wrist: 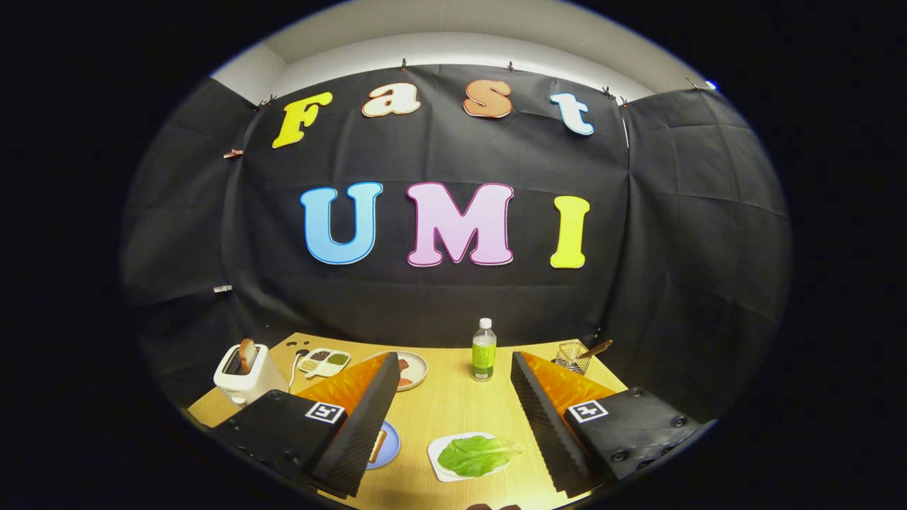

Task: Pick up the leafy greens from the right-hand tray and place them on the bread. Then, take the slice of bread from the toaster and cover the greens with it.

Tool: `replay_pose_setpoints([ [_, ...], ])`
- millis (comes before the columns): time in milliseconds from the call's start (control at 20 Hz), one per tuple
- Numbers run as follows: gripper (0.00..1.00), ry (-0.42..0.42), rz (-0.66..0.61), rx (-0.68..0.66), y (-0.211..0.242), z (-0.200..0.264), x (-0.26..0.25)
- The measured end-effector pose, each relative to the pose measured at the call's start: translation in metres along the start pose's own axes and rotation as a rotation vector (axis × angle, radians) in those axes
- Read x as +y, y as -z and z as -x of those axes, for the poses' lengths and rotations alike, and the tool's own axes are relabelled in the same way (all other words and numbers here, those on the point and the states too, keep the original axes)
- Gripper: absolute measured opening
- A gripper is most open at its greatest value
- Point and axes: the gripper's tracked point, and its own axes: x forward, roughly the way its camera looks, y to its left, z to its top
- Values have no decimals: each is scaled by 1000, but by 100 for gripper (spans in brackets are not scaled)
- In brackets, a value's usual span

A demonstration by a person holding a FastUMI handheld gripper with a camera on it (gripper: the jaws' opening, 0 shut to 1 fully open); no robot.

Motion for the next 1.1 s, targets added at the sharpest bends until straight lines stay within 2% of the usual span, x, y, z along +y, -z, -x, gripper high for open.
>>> replay_pose_setpoints([
  [350, 98, 2, -24, 54, 16, -10, -10],
  [700, 98, -36, 4, 143, 49, -30, -15],
  [1100, 98, -168, 79, 275, 109, -52, -15],
])
